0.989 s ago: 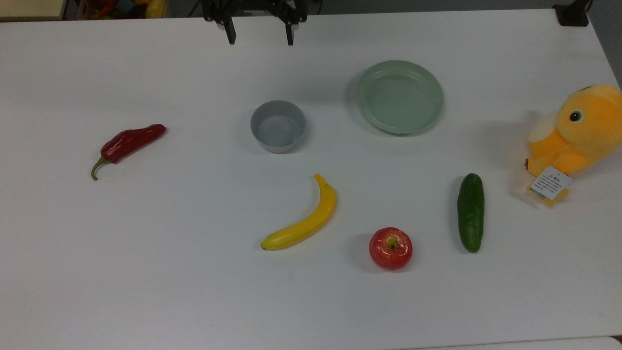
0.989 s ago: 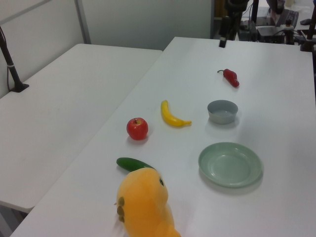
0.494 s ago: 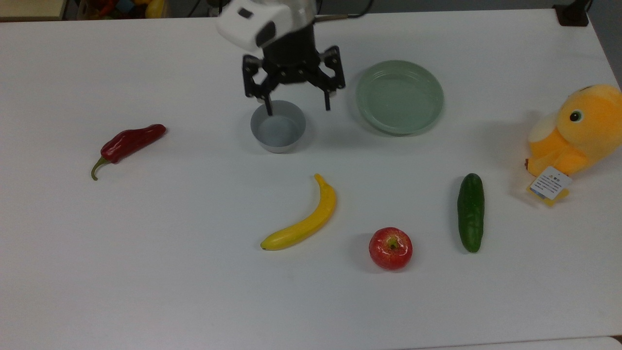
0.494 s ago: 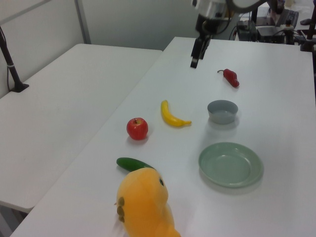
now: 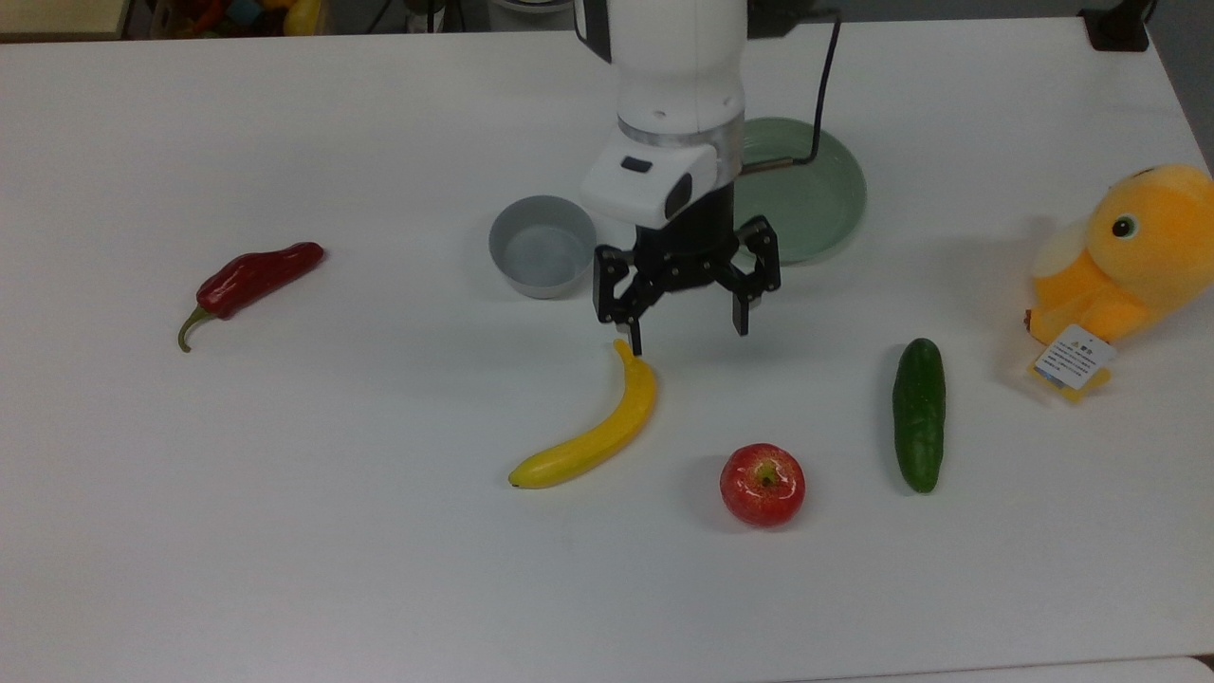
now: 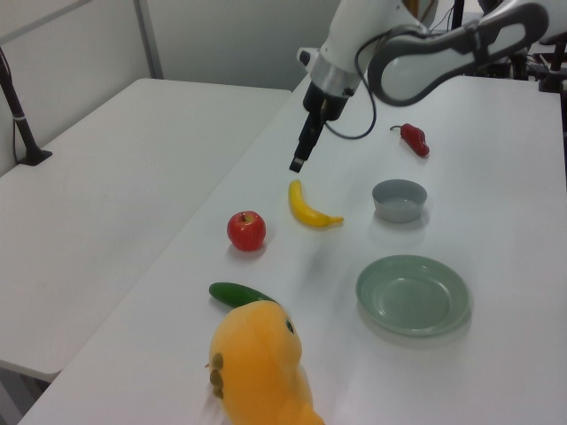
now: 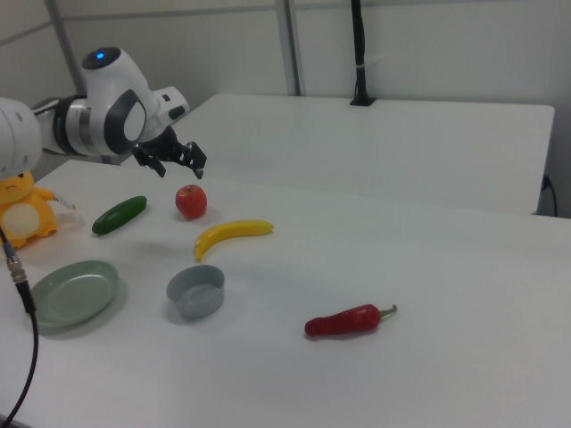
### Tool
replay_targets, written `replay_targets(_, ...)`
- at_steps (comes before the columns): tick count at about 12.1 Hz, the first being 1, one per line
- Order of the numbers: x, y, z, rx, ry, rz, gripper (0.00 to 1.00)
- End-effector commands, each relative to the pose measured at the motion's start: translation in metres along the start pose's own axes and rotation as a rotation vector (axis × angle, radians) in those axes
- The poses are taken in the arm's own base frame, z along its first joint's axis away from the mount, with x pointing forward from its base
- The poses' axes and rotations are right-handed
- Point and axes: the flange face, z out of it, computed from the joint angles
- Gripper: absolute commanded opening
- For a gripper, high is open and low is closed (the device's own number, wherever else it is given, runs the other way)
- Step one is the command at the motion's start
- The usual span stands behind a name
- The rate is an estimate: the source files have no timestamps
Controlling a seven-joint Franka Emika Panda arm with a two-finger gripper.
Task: Put the red apple in the bowl
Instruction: 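Move the open gripper over the red apple and lower it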
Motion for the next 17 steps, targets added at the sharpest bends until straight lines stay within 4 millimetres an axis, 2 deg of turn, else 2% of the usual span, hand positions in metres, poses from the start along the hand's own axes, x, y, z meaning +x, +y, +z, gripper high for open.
replay_targets(1,0.017,-0.007,0.053,-0.040,0.117,-0.075,1.00)
replay_targets(2,0.016,-0.014,0.064,-0.042,0.153,-0.093,1.00)
replay_targets(4,0.016,-0.027,0.075,-0.022,0.230,-0.044,1.00)
replay_targets(8,0.005,-0.049,0.109,0.000,0.264,-0.069,1.00)
replay_targets(10,0.006,-0.054,0.116,0.001,0.270,-0.078,1.00)
replay_targets(12,0.011,-0.052,0.115,-0.005,0.285,-0.089,1.00)
replay_targets(15,0.012,-0.053,0.131,-0.016,0.298,-0.120,1.00)
replay_targets(17,0.005,-0.054,0.146,-0.018,0.326,-0.142,1.00)
